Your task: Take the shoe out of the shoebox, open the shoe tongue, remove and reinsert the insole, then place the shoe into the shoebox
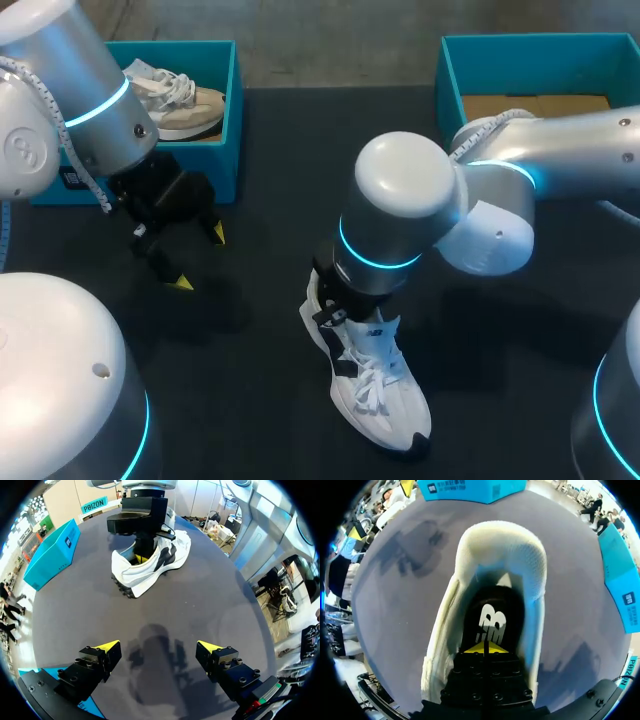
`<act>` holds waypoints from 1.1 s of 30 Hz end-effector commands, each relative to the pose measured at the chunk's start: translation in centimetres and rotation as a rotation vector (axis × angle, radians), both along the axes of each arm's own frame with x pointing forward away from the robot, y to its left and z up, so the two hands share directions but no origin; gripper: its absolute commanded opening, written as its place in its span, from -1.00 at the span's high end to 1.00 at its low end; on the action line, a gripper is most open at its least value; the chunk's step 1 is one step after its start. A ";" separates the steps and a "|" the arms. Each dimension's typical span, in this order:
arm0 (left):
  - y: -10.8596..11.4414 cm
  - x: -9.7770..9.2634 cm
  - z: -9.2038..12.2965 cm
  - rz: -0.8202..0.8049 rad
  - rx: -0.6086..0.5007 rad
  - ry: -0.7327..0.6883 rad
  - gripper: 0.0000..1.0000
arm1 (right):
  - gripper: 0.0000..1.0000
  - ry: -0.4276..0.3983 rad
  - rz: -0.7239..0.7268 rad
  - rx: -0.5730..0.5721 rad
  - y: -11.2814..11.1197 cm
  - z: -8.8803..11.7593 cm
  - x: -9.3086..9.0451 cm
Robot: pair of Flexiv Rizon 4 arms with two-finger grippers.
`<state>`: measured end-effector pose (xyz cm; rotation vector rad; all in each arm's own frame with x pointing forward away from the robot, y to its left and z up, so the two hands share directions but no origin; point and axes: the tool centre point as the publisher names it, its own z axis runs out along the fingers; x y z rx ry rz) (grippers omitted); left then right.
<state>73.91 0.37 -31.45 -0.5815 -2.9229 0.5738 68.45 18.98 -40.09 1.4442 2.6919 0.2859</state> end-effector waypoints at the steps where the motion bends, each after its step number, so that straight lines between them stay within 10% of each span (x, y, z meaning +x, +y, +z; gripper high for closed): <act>1: 0.0 -0.1 0.0 0.001 0.001 -0.003 -1.00 | 1.00 -0.035 -0.009 -0.031 0.1 2.3 -0.8; 19: 0.0 -0.1 0.0 0.001 0.001 -0.003 -1.00 | 1.00 0.030 -0.037 -0.111 -0.5 3.9 -1.3; 23: 0.0 -0.1 0.0 0.001 0.001 -0.003 -1.00 | 0.44 0.053 -0.046 -0.116 -0.7 3.8 -1.7; 33: 0.0 -0.1 0.0 0.001 0.001 -0.003 -1.00 | 0.05 0.097 -0.061 -0.135 -1.2 3.8 -2.3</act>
